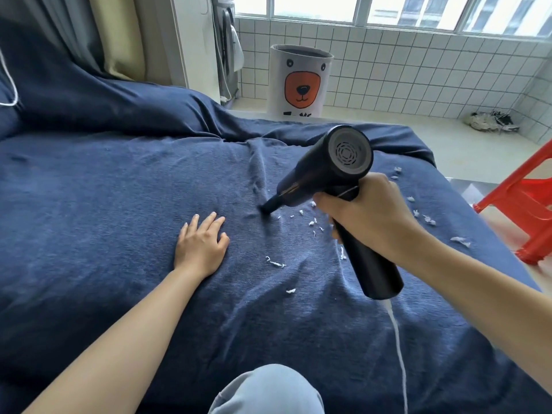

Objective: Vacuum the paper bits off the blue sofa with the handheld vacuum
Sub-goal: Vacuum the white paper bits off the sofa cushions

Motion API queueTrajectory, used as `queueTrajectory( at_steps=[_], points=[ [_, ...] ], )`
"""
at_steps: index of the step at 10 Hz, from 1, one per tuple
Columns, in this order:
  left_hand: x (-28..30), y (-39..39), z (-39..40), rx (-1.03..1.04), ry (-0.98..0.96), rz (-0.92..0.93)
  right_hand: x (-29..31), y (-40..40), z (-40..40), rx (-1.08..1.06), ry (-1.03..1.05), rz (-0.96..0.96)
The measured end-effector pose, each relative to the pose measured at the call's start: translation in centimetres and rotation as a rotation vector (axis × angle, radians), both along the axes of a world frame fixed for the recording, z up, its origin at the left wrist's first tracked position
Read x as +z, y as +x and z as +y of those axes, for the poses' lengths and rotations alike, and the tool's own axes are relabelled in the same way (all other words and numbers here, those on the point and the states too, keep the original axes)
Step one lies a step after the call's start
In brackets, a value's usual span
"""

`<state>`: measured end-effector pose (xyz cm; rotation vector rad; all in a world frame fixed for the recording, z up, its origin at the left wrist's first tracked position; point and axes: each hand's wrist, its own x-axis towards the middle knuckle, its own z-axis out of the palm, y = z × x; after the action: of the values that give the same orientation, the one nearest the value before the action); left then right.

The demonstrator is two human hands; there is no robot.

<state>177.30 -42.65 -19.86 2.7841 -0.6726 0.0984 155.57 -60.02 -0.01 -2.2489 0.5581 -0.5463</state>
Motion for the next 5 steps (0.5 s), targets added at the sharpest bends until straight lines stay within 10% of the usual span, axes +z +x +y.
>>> queueTrajectory(
  at_steps=[5],
  points=[
    [0.1, -0.2, -0.1, 0.006, 0.013, -0.008, 0.3, -3.0, -1.9, -0.085, 0.001, 0.035]
  ],
)
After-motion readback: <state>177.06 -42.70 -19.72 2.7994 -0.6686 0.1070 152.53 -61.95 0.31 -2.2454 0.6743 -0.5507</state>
